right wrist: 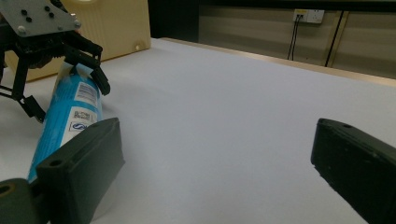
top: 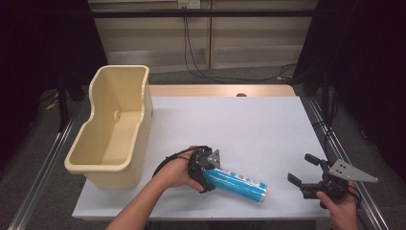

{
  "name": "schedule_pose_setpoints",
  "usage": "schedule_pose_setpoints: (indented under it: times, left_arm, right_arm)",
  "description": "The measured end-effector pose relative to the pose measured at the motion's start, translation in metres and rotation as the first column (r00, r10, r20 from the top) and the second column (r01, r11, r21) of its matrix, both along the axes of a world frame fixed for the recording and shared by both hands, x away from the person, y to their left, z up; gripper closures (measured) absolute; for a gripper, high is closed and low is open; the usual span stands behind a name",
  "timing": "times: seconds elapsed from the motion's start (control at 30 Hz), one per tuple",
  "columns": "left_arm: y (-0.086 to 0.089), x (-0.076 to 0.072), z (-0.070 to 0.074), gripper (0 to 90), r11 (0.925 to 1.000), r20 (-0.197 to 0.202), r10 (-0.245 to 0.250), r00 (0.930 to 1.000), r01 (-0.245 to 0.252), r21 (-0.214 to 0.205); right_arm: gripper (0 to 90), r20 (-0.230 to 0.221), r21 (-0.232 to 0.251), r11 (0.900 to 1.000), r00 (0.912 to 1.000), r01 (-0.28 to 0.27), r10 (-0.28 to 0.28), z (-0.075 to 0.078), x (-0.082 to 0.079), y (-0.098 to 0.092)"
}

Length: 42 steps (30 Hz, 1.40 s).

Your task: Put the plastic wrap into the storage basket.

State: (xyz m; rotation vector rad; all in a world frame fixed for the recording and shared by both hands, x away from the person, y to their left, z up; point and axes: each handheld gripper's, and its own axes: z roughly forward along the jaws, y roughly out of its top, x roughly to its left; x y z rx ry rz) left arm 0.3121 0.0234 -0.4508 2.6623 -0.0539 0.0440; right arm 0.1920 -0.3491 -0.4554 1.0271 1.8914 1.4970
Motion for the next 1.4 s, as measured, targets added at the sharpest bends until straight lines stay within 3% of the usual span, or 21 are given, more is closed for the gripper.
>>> schedule_pose_setpoints:
  times: [0.17,0.37,0.4,0.5,0.67,0.73,0.87,1.0,1.1,1.13,1.17,1.3,1.37,1.4]
  left_arm:
    - [-0.001,-0.001,-0.001,14.5,0.9994,0.037,-0.020,0.9991,0.019,0.029]
    - [-0.002,-0.002,-0.001,16.1,0.9988,0.044,-0.022,0.9988,0.020,0.044]
    - [-0.004,-0.003,0.001,16.9,0.9973,0.061,-0.031,0.9977,0.026,0.068]
    - [-0.004,-0.005,0.002,19.6,0.9966,0.063,-0.023,0.9978,0.018,0.080]
    - [-0.001,-0.008,0.006,24.2,0.9949,-0.003,0.029,0.9996,-0.028,0.097]
    - [-0.001,-0.012,0.008,26.1,0.9936,-0.045,0.023,0.9987,-0.018,0.112]
    - [-0.002,-0.013,0.008,28.6,0.9940,-0.039,-0.008,0.9992,0.012,0.109]
    - [-0.001,-0.011,0.005,29.1,0.9958,-0.039,-0.050,0.9980,0.053,0.075]
    - [-0.003,-0.009,-0.001,28.7,0.9952,-0.057,-0.063,0.9964,0.067,0.071]
    - [-0.007,-0.010,-0.003,28.6,0.9937,-0.072,-0.055,0.9959,0.061,0.094]
    - [-0.008,-0.010,-0.003,28.5,0.9951,-0.079,-0.033,0.9963,0.040,0.090]
    - [-0.006,-0.010,-0.002,28.8,0.9960,-0.070,-0.024,0.9973,0.030,0.084]
    - [-0.007,-0.013,0.001,30.6,0.9938,-0.094,0.033,0.9950,-0.023,0.108]
    - [-0.008,-0.012,0.003,30.6,0.9910,-0.119,0.075,0.9900,-0.060,0.120]
  right_arm:
    - [1.7,-0.004,-0.003,1.0000,1.0000,-0.004,0.004,0.000,0.000,0.001]
    - [1.8,-0.006,-0.009,0.9999,1.0000,-0.005,0.005,0.000,0.000,0.001]
    - [1.8,-0.005,-0.009,0.9999,1.0000,-0.005,0.005,0.000,0.000,0.001]
    - [1.8,-0.006,-0.009,1.0000,1.0000,-0.004,0.004,0.000,0.000,0.000]
    - [1.8,-0.008,-0.010,0.9999,1.0000,-0.005,0.005,-0.001,0.000,0.000]
    - [1.8,-0.008,-0.010,0.9999,1.0000,-0.006,0.005,-0.001,0.001,-0.001]
    - [1.8,-0.010,-0.013,0.9999,0.9999,-0.004,0.004,-0.001,0.001,-0.001]
    - [1.8,-0.008,-0.013,0.9999,1.0000,-0.005,0.005,0.000,0.001,0.000]
    - [1.8,-0.016,-0.018,0.9998,0.9998,-0.007,0.007,-0.002,0.002,0.001]
    - [1.8,-0.017,-0.020,0.9998,0.9998,-0.009,0.009,-0.002,0.002,0.001]
    - [1.8,-0.016,-0.019,0.9998,0.9998,-0.008,0.007,-0.001,0.001,0.001]
    - [1.8,-0.013,-0.026,0.9996,0.9999,-0.010,0.010,-0.001,0.001,0.001]
    - [1.8,-0.018,-0.023,0.9997,0.9998,-0.010,0.010,-0.002,0.001,0.000]
    - [1.8,-0.018,-0.023,0.9997,0.9998,-0.010,0.010,-0.002,0.001,0.000]
